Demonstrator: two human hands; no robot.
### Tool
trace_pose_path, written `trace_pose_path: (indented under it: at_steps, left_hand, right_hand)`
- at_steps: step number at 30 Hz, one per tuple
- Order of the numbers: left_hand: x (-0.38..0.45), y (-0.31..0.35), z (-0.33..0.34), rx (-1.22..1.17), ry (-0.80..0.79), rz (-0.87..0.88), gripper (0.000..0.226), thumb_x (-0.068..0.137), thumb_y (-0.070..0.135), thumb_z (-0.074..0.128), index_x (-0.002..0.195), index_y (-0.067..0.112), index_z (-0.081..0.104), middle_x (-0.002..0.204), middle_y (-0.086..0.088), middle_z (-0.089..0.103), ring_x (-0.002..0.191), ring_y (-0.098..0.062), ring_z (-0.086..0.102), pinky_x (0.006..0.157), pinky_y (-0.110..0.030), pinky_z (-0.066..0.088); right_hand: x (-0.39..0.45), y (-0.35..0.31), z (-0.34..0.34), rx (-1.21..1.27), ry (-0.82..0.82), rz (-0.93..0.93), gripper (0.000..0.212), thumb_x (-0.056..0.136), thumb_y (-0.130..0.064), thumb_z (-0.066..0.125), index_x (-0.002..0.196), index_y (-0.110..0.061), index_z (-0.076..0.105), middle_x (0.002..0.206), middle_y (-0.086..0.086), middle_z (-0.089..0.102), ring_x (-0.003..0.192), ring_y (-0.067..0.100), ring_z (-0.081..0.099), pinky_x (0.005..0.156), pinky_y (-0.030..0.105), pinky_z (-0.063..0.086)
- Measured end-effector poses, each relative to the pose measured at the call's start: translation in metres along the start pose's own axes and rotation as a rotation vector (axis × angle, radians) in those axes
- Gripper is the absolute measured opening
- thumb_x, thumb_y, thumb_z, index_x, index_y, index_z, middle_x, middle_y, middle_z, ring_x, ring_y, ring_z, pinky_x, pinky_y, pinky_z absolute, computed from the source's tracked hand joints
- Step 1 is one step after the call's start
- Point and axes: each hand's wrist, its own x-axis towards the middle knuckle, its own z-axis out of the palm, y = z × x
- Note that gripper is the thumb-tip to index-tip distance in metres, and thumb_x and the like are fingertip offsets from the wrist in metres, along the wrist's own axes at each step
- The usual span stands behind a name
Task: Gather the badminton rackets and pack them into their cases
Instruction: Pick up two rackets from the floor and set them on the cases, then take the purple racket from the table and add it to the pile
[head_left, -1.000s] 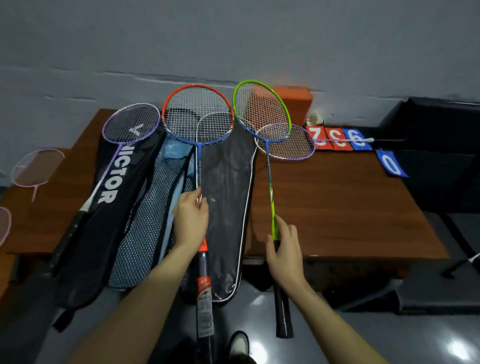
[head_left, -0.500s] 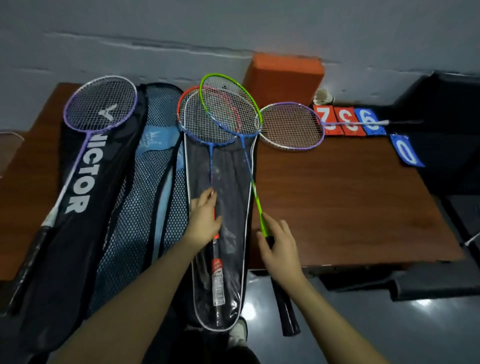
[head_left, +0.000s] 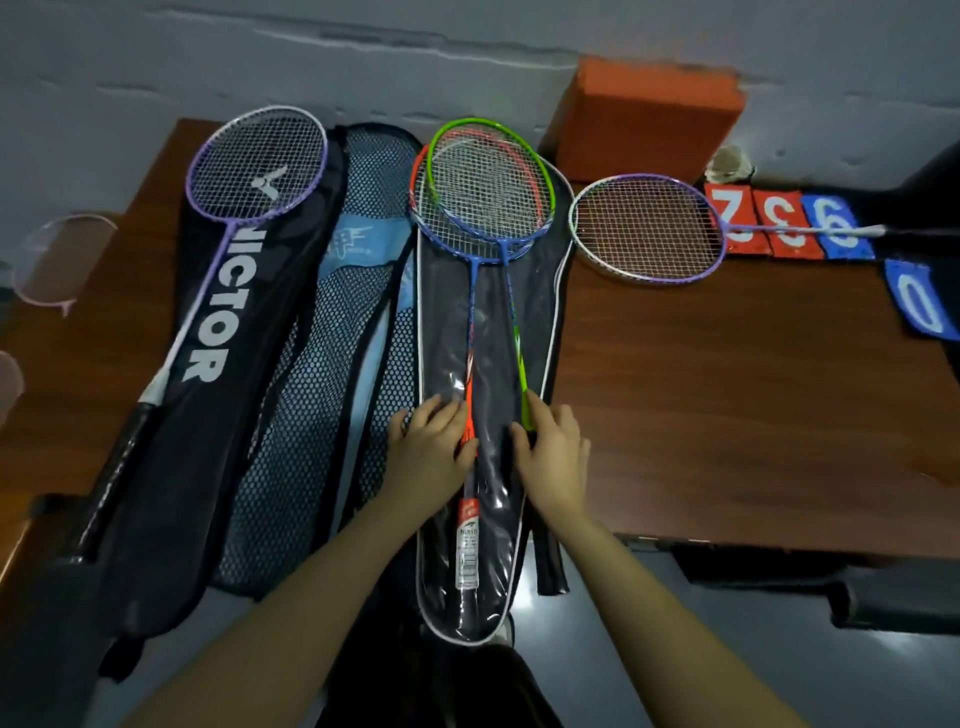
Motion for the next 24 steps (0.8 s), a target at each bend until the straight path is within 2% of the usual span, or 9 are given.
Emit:
trace_pose_path:
  at_steps: [3, 7, 12, 15, 20, 24]
  left_hand:
    - [0.0, 0.002, 0.001, 0.032, 0.006, -0.015, 0.057, 0.089, 0.045, 0.027, 0.137, 0.018, 0.041, 0.141, 0.005, 0.046, 0.134, -0.018, 0.033, 0.108, -0.045, 0.016]
    - [-0.004, -0.001, -0.015, 0.009, 0.081, 0.052, 0.054, 0.083, 0.039, 0.034, 0.119, 0.01, 0.059, 0.124, -0.008, 0.061, 0.118, -0.027, 0.054, 0.098, -0.045, 0.038]
    - [-0.024, -0.028, -0.058, -0.017, 0.234, 0.036, 0.047, 0.081, 0.032, 0.041, 0.111, 0.005, 0.064, 0.109, -0.012, 0.067, 0.095, -0.027, 0.065, 0.08, -0.038, 0.05]
    - [-0.042, -0.071, -0.08, -0.044, 0.296, -0.017, 0.046, 0.082, 0.031, 0.041, 0.109, 0.002, 0.064, 0.108, -0.015, 0.067, 0.095, -0.03, 0.065, 0.08, -0.041, 0.05]
    - [-0.056, -0.165, -0.106, -0.138, 0.358, -0.202, 0.05, 0.083, 0.035, 0.039, 0.11, -0.001, 0.063, 0.108, -0.017, 0.065, 0.098, -0.035, 0.061, 0.084, -0.046, 0.047]
    - [-0.052, -0.234, -0.116, -0.178, 0.342, -0.306, 0.045, 0.081, 0.033, 0.048, 0.11, 0.002, 0.062, 0.108, -0.017, 0.063, 0.095, -0.038, 0.058, 0.078, -0.044, 0.045]
  right_hand:
    - [0.0, 0.01, 0.0, -0.106, -0.027, -0.042, 0.046, 0.095, -0.032, 0.046, 0.14, -0.028, 0.037, 0.12, 0.009, 0.045, 0.106, 0.03, 0.042, 0.09, 0.044, 0.03]
    - [-0.005, 0.004, -0.009, -0.197, -0.009, -0.104, 0.048, 0.093, -0.031, 0.048, 0.14, -0.024, 0.037, 0.122, 0.015, 0.045, 0.102, 0.035, 0.042, 0.084, 0.043, 0.033]
    - [-0.014, -0.031, -0.016, -0.076, 0.065, -0.233, 0.042, 0.09, -0.025, 0.053, 0.129, -0.011, 0.051, 0.117, 0.018, 0.051, 0.099, 0.038, 0.048, 0.081, 0.044, 0.039]
    - [-0.014, -0.067, -0.006, 0.007, 0.076, -0.348, 0.037, 0.088, -0.025, 0.051, 0.119, -0.006, 0.057, 0.105, 0.017, 0.057, 0.095, 0.038, 0.054, 0.079, 0.044, 0.044]
    - [-0.003, -0.147, 0.04, 0.111, -0.042, -0.485, 0.034, 0.091, -0.021, 0.054, 0.123, -0.008, 0.055, 0.105, 0.011, 0.058, 0.097, 0.03, 0.056, 0.082, 0.044, 0.047]
    - [0.009, -0.208, 0.091, 0.079, -0.13, -0.499, 0.035, 0.092, -0.027, 0.052, 0.123, -0.011, 0.056, 0.104, 0.008, 0.058, 0.096, 0.029, 0.056, 0.082, 0.045, 0.045]
